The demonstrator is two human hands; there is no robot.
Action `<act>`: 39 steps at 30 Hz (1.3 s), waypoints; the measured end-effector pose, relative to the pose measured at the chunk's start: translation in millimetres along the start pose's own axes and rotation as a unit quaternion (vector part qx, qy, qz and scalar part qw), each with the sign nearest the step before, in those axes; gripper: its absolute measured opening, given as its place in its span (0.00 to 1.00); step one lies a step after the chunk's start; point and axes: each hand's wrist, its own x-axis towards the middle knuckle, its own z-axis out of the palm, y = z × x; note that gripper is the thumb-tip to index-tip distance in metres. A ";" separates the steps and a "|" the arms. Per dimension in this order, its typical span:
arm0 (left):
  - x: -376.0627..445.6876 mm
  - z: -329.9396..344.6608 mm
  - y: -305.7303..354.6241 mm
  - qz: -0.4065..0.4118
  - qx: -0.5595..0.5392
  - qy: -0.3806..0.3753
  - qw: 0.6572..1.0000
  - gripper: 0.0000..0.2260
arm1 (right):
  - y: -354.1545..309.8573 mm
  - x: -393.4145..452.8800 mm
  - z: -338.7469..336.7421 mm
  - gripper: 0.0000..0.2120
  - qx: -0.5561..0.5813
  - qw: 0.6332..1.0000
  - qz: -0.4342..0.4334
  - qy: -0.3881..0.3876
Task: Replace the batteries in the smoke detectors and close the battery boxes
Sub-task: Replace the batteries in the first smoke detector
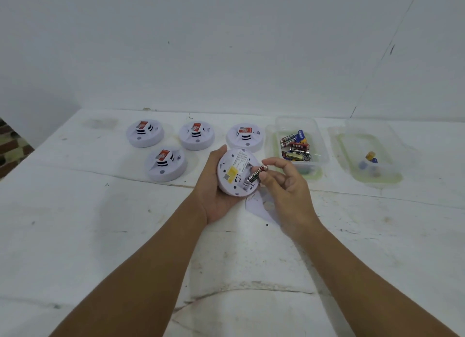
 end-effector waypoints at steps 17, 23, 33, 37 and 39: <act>1.0 -0.4 -0.3 -0.005 0.019 -0.016 1.000 0.28 | -2.6 -3.7 2.3 0.11 -0.014 1.000 0.006 0.015; 0.3 1.5 -1.1 -0.003 0.010 -0.009 1.000 0.27 | 7.8 -2.8 -2.6 0.08 -0.083 0.995 -0.023 0.041; 0.7 0.3 -2.7 -0.008 -0.008 -0.027 1.000 0.26 | 26.1 -9.8 -1.4 0.06 -0.322 0.918 -0.224 0.051; 0.8 0.3 -2.3 -0.015 -0.023 -0.033 0.999 0.27 | 31.3 -10.0 -2.8 0.07 -0.375 0.892 -0.251 0.034; 1.3 -0.2 -1.8 -0.016 -0.024 -0.031 0.999 0.27 | 33.2 -11.1 -2.6 0.09 -0.396 0.880 -0.261 0.021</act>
